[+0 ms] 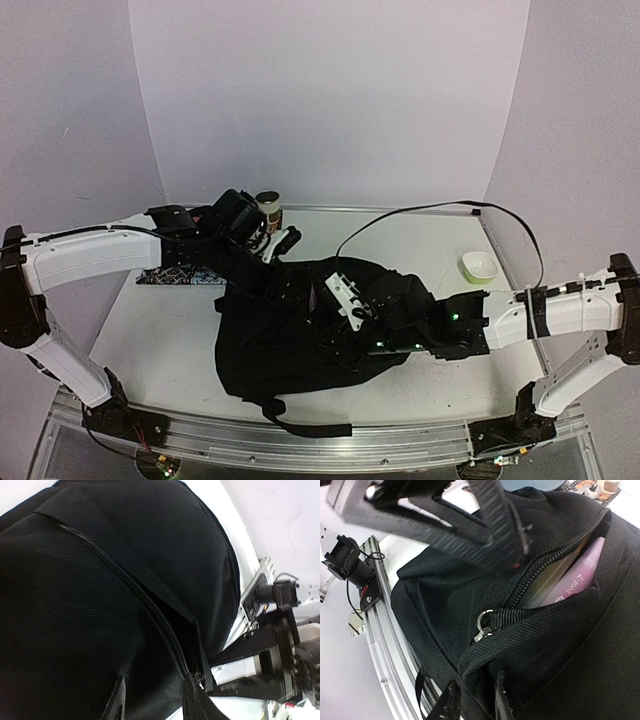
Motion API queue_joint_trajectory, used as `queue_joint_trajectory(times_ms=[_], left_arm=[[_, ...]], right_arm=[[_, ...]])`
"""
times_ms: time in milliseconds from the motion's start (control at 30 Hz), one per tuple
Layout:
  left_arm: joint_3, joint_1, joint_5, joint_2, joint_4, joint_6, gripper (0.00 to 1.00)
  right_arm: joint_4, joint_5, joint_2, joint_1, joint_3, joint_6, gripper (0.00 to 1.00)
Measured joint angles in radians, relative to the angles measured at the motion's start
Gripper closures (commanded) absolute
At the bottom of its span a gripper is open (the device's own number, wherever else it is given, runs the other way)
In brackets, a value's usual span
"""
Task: Pack the student bag
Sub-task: Hold the upper front pocket of the student bag.
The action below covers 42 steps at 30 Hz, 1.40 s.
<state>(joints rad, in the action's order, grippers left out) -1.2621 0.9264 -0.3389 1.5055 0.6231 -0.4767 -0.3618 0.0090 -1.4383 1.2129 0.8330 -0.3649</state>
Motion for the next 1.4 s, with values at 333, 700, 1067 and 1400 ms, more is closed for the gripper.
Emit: queue_joint_trajectory(times_ms=[333, 700, 1067, 1400], left_arm=[[0.032, 0.000, 0.085, 0.000, -0.010, -0.083, 0.69], [0.079, 0.000, 0.130, 0.000, -0.032, -0.105, 0.73], [0.115, 0.000, 0.135, -0.016, -0.068, -0.127, 0.74], [0.124, 0.000, 0.135, -0.019, -0.077, -0.128, 0.75]], right_arm=[[0.116, 0.038, 0.019, -0.002, 0.159, -0.058, 0.56], [0.321, 0.050, -0.083, -0.049, 0.462, -0.182, 0.59], [0.451, 0.022, -0.135, -0.109, 0.440, -0.324, 0.59], [0.414, -0.033, -0.175, -0.133, 0.382, -0.407, 0.68]])
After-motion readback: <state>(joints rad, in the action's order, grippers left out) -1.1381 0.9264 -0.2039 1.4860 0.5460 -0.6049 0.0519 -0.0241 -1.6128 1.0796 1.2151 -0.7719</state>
